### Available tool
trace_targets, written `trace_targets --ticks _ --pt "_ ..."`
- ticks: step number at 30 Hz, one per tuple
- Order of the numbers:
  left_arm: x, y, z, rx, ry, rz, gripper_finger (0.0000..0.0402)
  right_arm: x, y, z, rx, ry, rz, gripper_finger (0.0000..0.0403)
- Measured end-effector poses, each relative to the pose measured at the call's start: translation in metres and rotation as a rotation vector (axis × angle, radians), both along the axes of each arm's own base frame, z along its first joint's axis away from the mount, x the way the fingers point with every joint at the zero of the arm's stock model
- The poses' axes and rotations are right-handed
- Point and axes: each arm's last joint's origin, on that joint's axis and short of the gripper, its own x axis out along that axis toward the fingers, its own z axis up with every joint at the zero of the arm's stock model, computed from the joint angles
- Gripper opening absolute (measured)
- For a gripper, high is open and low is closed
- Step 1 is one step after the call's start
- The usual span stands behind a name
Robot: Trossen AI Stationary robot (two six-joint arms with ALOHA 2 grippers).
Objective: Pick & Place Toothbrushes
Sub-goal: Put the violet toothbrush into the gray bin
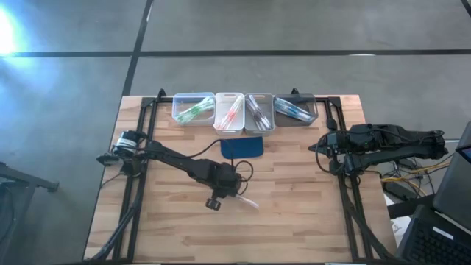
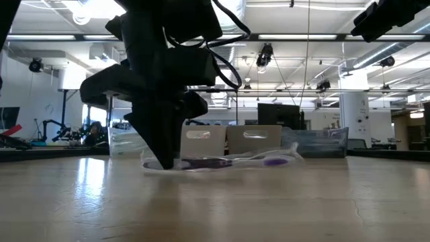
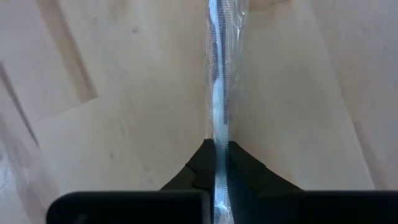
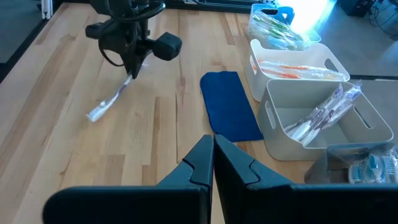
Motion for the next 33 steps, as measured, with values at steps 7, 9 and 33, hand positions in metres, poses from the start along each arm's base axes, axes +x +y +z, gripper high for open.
trace_targets --ticks 7,9,33 --pt "0.003 0.000 0.002 -0.026 -0.029 0.075 0.0022 0.000 0.000 0.000 0.000 0.000 -0.001 0.0008" --pt "0.004 0.000 0.002 -0.006 -0.038 0.091 0.0022 0.000 0.000 0.000 0.000 0.000 0.000 0.0008" --pt "0.059 0.018 0.055 -0.097 -0.844 0.164 0.0023 0.003 0.000 0.002 0.115 -0.034 -0.067 0.0008"
